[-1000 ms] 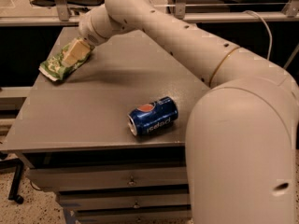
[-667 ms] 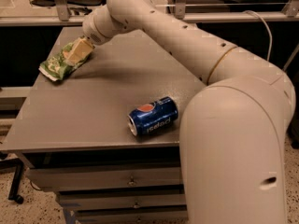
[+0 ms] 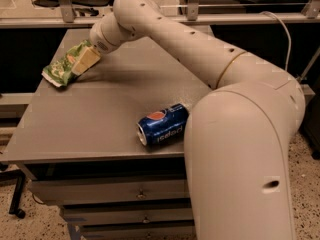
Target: Pick green jalapeno chip bag
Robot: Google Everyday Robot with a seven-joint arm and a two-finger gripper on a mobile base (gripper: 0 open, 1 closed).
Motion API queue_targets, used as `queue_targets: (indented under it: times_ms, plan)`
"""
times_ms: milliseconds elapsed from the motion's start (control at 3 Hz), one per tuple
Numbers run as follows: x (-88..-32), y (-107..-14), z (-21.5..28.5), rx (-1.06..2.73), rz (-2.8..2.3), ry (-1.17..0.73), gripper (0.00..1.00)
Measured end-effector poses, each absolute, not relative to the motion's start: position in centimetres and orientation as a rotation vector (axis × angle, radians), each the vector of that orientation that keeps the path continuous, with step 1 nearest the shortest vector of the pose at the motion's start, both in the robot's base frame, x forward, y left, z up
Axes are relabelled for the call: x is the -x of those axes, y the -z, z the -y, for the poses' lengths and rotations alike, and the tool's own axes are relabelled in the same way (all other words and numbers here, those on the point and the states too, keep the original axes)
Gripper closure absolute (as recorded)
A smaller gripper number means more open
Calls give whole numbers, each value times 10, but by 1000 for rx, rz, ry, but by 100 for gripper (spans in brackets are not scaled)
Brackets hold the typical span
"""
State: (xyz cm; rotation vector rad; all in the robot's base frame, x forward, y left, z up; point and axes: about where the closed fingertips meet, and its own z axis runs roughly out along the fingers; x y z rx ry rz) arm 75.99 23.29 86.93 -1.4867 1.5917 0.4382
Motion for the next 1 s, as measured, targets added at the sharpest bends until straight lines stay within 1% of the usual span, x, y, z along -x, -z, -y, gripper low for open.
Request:
queue_targets:
  times_ms: [333,1000]
  plan:
    - [-761,-857,-240,1488,-1605,-473,18]
    - [-761,-854,-242,1477,-1603,-498,64]
